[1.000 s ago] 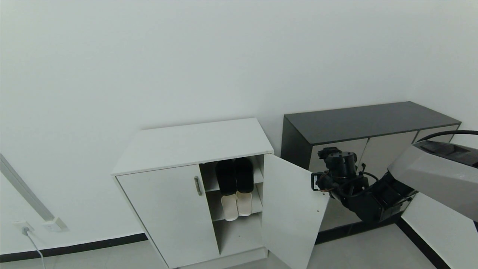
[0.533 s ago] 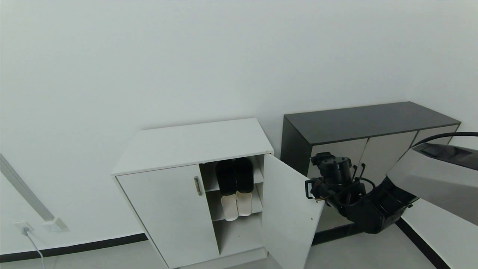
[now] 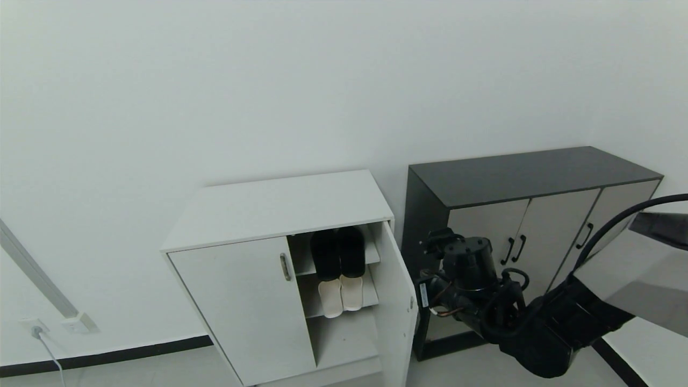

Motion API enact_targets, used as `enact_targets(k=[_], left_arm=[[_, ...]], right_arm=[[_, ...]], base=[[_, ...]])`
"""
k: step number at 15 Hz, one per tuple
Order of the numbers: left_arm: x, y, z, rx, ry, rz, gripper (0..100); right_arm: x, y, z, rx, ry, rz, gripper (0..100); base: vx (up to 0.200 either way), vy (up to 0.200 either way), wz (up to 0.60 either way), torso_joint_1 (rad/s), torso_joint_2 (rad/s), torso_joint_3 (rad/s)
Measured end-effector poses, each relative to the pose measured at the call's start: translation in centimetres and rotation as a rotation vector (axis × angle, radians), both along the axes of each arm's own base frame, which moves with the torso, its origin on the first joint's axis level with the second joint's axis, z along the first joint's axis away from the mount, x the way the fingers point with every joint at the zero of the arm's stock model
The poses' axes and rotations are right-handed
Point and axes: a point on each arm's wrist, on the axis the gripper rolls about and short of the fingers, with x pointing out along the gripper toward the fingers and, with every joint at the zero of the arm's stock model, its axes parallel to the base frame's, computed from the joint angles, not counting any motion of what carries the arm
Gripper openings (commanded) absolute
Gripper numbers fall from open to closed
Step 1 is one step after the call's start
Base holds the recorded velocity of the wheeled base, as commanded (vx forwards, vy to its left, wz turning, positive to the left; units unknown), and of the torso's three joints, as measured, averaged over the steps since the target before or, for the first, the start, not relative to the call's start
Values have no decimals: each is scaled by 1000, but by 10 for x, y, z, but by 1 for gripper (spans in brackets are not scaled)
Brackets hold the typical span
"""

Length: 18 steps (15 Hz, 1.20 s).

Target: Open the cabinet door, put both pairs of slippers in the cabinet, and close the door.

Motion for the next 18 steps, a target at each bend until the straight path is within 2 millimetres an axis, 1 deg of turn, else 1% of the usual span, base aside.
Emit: enact_targets(k=[2,7,13,18], left_arm=[[0,0,0,0,0,0,0],[0,0,0,0,0,0,0],[0,0,0,0,1,1,0],[0,0,0,0,0,0,0]], right_arm=[[-3,0,7,32,-42,14,0],[-6,-1,4,22,-51,23,0],[-10,-3,1,34,-54,53,0],[-16,-10,-5,16,-54,75,0]], base=[[0,0,0,0,0,0],[0,0,0,0,0,0],[0,0,600,2,4,-1],[0,0,0,0,0,0]])
